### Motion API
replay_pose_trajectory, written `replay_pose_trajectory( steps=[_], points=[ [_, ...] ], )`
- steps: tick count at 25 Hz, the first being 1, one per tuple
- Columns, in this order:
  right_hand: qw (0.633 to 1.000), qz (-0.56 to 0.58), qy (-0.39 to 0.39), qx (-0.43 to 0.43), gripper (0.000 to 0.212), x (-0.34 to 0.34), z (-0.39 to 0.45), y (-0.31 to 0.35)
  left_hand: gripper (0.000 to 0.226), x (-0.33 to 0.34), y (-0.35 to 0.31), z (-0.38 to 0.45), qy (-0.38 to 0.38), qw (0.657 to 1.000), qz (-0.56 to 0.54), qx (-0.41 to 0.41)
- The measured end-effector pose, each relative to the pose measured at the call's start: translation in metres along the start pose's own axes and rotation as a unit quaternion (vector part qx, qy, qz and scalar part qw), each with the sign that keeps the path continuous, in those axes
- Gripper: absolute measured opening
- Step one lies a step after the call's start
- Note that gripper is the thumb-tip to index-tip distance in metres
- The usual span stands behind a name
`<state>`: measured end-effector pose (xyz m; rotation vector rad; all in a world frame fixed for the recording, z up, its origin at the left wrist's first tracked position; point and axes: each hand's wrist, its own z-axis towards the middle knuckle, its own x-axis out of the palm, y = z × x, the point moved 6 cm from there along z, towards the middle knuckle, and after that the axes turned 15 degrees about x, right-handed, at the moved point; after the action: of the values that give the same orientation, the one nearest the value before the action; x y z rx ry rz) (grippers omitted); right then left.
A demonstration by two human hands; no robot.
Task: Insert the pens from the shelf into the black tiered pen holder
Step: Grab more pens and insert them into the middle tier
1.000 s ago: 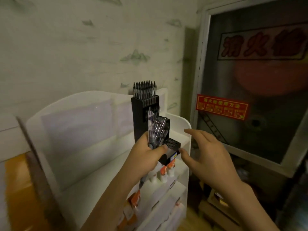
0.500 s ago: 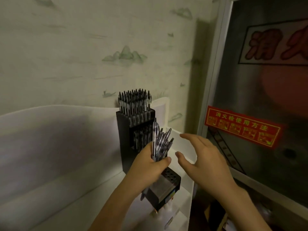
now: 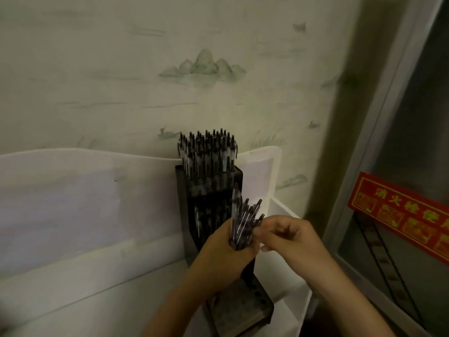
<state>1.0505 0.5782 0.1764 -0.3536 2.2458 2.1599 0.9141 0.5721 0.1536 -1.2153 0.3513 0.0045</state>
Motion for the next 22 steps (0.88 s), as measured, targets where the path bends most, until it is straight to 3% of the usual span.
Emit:
replay_pose_trajectory(
  steps=[5,11,17,22],
  points=[
    [0.997,0.063,0.04,0.007,0.012,-0.009,0.035,0.003,0.022,-0.005,0.0,0.014,-0.05,0.999,0.001,-0.021],
    [0.976,0.215,-0.015,0.006,0.012,-0.041,0.069,0.021,0.034,-0.03,0.006,0.007,-0.096,0.99,0.064,-0.077],
    [0.985,0.103,-0.102,-0.09,0.02,-0.043,0.081,0.026,0.028,-0.052,0.001,0.009,-0.145,0.985,0.08,-0.047],
    [0.981,-0.004,-0.139,-0.138,0.014,-0.021,0.088,0.025,0.026,-0.058,-0.002,0.01,-0.142,0.985,0.089,-0.032]
  ],
)
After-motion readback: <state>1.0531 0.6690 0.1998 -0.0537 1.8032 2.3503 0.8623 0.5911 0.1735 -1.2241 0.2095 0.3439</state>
